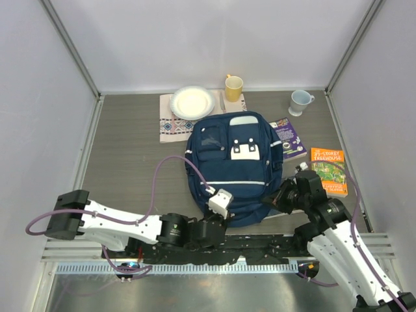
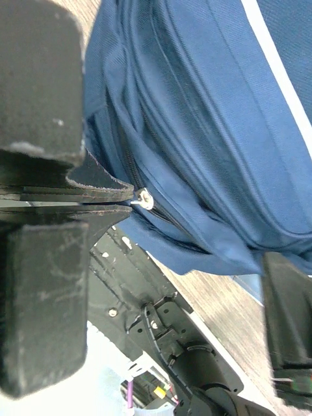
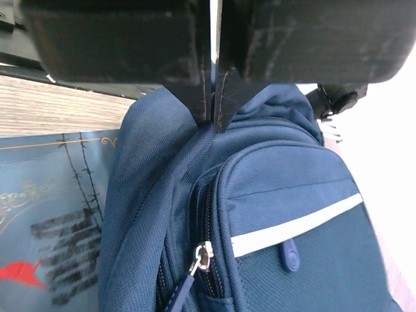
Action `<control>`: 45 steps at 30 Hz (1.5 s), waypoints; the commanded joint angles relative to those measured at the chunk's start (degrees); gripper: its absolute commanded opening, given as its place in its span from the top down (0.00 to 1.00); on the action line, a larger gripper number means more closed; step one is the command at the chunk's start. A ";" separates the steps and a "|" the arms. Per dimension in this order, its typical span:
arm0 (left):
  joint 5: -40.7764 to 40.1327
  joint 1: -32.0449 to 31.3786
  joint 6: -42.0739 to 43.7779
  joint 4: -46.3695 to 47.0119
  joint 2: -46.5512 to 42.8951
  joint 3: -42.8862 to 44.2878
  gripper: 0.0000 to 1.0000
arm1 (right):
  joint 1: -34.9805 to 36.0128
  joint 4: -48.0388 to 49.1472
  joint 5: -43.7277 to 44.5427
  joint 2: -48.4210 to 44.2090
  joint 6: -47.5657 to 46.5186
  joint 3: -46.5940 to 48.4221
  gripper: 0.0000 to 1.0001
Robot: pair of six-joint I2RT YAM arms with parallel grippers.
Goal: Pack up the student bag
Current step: Unzip the student bag at the center of the board.
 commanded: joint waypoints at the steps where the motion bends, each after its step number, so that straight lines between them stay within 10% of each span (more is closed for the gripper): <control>1: 2.85 -0.18 -4.59 -0.96 -6.53 -0.46 1.00 | -0.04 0.88 15.04 1.85 -3.71 11.63 0.99; 14: -11.01 0.00 -39.56 -40.77 -24.55 -9.44 1.00 | -0.13 -2.47 27.97 6.33 -6.97 21.15 0.99; 28: -17.88 14.31 -40.02 -49.83 -14.46 -5.05 1.00 | -0.04 -6.77 28.85 5.02 -8.02 23.70 0.99; 45: -11.22 29.08 -11.56 -10.58 -20.60 -19.90 0.94 | -0.04 -8.97 24.29 2.73 -8.46 24.32 0.99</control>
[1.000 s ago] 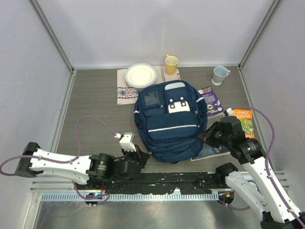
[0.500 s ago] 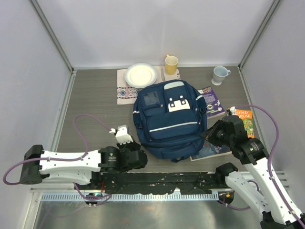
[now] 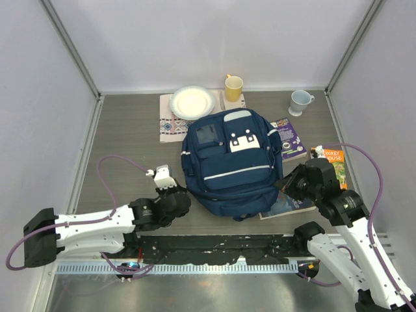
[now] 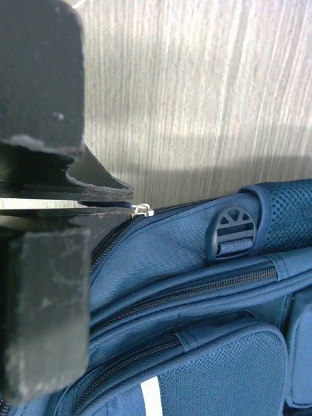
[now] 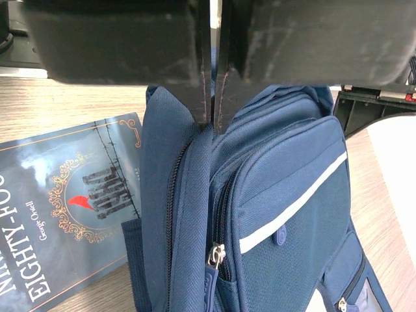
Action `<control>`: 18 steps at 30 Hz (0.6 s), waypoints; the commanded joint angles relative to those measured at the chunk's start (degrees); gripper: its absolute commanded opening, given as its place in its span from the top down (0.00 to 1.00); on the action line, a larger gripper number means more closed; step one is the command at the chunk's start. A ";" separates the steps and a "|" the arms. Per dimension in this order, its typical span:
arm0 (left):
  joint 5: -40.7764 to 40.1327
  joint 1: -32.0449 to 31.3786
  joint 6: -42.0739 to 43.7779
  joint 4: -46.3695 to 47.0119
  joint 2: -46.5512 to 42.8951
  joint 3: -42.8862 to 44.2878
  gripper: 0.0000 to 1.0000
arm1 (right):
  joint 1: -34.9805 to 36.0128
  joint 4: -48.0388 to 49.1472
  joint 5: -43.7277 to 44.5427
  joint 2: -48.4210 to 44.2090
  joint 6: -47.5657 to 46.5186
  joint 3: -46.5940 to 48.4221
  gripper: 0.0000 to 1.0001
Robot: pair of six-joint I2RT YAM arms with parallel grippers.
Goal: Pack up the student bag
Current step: Unzip the student bag at the center of the board.
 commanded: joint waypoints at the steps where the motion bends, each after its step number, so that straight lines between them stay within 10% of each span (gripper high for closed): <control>1: -3.05 5.02 13.76 5.59 -3.25 -4.60 0.94 | -1.33 1.01 6.91 -2.49 -2.82 3.62 0.99; 13: 6.61 8.63 19.31 9.92 -2.90 -5.39 0.84 | -1.33 2.42 4.27 -3.11 -3.09 1.42 0.99; 18: 11.54 8.63 18.08 8.87 -4.65 -4.87 0.43 | -1.42 3.12 2.69 -2.41 -3.79 0.64 0.99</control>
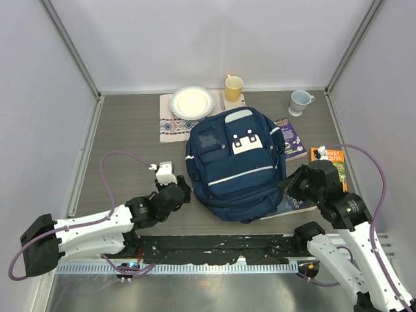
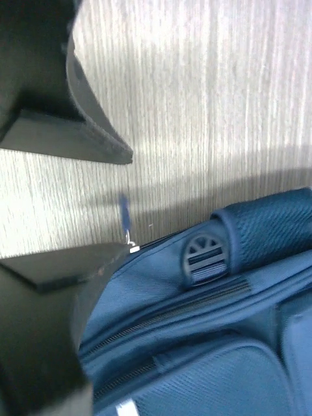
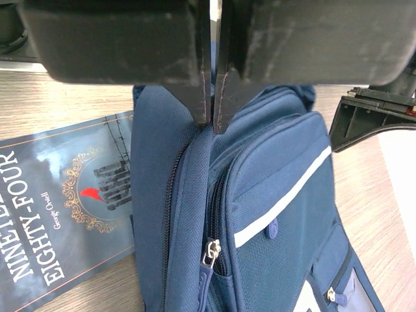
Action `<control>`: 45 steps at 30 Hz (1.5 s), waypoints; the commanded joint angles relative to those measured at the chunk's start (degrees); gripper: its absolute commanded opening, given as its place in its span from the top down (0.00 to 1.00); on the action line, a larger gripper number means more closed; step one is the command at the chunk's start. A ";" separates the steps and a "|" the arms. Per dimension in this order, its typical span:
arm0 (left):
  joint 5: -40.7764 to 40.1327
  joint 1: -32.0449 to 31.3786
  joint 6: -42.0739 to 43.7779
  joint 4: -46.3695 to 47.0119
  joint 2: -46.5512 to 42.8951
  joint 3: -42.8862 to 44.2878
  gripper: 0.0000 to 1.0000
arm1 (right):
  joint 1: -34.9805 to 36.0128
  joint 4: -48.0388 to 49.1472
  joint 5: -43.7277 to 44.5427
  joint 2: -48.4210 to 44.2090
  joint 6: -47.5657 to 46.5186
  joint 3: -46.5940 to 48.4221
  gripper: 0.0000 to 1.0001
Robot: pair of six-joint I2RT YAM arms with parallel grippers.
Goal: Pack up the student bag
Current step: Unzip the student bag at the center of the board.
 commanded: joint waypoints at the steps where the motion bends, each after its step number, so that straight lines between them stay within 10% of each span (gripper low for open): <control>1: 1.47 0.68 -0.13 -3.05 -2.84 0.49 0.40 | -0.63 3.71 2.18 -0.81 -1.76 0.11 0.99; 13: -8.28 0.76 0.57 -25.81 -14.54 16.38 0.01 | -0.63 8.89 -7.46 -2.57 -7.98 5.11 0.99; 32: -11.71 0.76 4.09 -26.61 -11.73 22.02 0.00 | -0.54 5.40 -40.00 5.16 -21.53 7.58 0.99; 39: -7.68 0.68 8.20 -22.31 -11.20 21.58 0.00 | -0.10 8.72 -41.24 7.27 -22.24 0.38 0.99; 45: 14.71 0.67 18.75 -8.08 -7.87 19.83 0.00 | 2.36 8.73 -31.24 10.52 -22.06 -2.44 0.99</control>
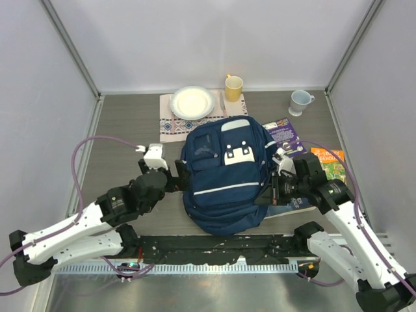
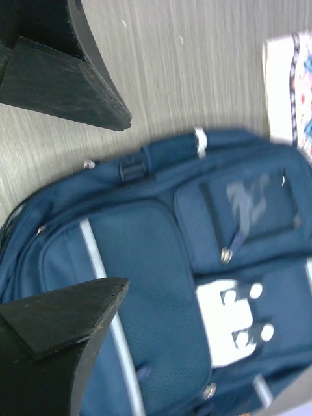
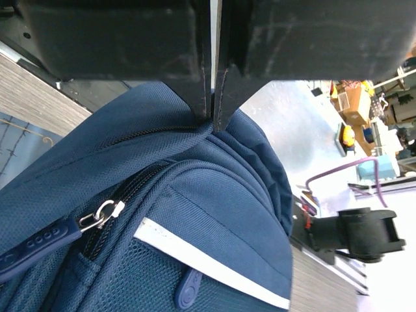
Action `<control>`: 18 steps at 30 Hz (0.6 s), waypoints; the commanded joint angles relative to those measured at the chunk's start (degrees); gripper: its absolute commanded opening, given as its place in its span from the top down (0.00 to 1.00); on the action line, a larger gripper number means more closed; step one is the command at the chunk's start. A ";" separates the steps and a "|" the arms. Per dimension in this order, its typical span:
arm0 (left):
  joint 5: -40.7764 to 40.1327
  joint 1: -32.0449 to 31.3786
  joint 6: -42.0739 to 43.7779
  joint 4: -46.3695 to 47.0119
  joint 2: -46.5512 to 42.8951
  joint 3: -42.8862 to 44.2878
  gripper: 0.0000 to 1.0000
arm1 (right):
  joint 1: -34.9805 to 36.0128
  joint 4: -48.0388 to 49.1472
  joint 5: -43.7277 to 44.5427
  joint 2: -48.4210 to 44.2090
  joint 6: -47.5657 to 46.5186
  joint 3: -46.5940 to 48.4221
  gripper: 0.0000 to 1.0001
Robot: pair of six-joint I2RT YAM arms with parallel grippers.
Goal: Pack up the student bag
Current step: Unzip the student bag at the center of the board, then adjust the student bag at the center of the board.
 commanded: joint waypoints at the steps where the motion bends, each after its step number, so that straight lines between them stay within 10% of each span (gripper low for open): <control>1: 18.05 0.04 9.43 14.66 4.63 -0.06 0.00 | 1.46 4.86 4.86 1.94 -1.06 0.31 0.99; 7: 29.32 -5.05 14.71 17.58 16.24 4.85 0.01 | 1.46 4.50 12.85 1.85 1.22 -0.65 0.99; 18: 25.21 -14.89 17.70 18.19 30.22 7.85 0.01 | 1.46 6.70 19.73 -2.80 8.43 -4.26 0.99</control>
